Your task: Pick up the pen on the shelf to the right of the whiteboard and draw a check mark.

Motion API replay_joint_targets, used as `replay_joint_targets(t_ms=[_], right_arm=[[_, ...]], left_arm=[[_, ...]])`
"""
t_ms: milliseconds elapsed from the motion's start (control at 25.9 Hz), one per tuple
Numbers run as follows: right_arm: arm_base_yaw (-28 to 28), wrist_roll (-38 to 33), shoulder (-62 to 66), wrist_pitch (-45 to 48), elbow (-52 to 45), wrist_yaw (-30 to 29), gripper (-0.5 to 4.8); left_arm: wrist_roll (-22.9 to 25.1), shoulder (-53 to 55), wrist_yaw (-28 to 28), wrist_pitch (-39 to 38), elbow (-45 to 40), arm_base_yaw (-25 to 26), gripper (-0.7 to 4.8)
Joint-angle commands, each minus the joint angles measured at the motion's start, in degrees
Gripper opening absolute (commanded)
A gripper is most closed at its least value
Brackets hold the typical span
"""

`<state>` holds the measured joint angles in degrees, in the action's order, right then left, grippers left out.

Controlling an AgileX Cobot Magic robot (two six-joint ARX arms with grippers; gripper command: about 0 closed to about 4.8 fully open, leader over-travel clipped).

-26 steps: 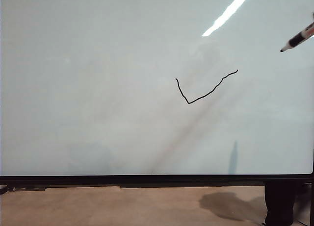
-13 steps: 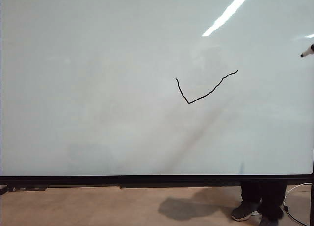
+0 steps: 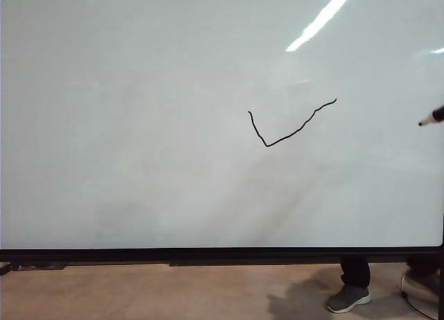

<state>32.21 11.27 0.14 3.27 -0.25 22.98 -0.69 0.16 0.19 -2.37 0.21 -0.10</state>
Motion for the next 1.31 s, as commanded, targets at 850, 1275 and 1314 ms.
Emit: replay_joint_targets(t_ms=[850, 1275, 1314], right_arm=[[-21.5, -2.4, -0.1, 3.9, 0.3, -10.1, -0.05], [-30.5, -3.5, -0.1, 4.7, 0.3, -18.7, -0.05], [-30.7, -4.3, -0.1, 4.7, 0.3, -18.7, -0.05]], left_arm=[[0.2, 0.0, 0.0, 0.7, 0.2, 0.0, -0.05], [0.2, 0.0, 0.0, 0.7, 0.2, 0.0, -0.04], [0.2, 0.0, 0.0, 0.7, 0.2, 0.0, -0.05]])
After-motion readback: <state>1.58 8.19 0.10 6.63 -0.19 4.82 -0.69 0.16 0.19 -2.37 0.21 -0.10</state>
